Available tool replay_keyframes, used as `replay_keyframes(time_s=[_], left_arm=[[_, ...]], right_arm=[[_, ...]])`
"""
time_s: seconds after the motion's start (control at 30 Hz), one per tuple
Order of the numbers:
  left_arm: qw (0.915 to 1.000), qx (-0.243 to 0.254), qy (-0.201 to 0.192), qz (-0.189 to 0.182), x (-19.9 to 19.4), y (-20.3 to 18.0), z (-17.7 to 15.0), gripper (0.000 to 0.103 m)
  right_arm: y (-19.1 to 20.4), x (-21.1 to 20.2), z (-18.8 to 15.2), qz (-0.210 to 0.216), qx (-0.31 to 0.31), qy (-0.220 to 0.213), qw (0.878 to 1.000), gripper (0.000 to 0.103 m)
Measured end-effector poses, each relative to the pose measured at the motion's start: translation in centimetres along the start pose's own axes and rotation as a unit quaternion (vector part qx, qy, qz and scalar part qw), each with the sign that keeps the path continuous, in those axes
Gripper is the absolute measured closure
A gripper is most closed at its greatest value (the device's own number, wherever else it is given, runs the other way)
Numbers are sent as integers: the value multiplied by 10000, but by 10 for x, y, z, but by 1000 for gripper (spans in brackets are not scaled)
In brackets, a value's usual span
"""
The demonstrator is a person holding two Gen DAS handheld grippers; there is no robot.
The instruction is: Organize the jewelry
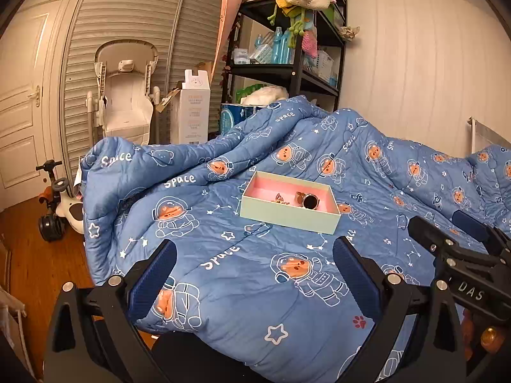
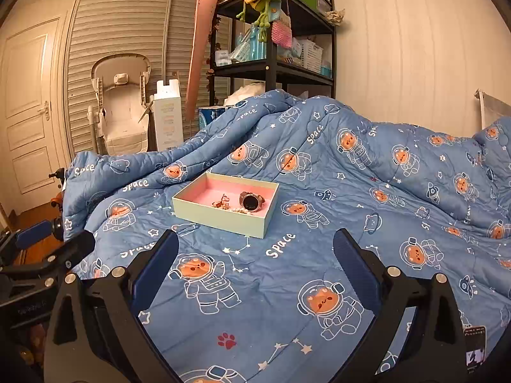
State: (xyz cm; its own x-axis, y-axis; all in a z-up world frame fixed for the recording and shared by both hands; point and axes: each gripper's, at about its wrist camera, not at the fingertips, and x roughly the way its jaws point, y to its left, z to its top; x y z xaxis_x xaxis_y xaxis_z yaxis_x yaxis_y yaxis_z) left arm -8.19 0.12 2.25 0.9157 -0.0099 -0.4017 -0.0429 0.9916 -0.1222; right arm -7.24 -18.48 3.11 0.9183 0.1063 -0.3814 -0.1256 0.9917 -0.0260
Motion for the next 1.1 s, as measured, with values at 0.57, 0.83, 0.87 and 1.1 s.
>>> replay_keyframes(time_s=[0.57, 0.83, 0.87, 1.1], left_arm=[[10000, 35, 39, 74, -4, 1, -1, 7], [9998, 49, 73, 157, -2, 2, -2, 7], [9998, 41, 71, 157, -2, 3, -2, 7], [9998, -1, 83, 200, -1, 5, -1, 7]], right_arm=[[-5, -1, -1, -34, 97, 5, 9999, 7], [-6, 2, -2, -34, 69, 69, 9999, 7], [-6, 2, -1, -28, 65, 71, 9999, 7], [-6, 2, -2, -9, 62, 100, 9999, 7]])
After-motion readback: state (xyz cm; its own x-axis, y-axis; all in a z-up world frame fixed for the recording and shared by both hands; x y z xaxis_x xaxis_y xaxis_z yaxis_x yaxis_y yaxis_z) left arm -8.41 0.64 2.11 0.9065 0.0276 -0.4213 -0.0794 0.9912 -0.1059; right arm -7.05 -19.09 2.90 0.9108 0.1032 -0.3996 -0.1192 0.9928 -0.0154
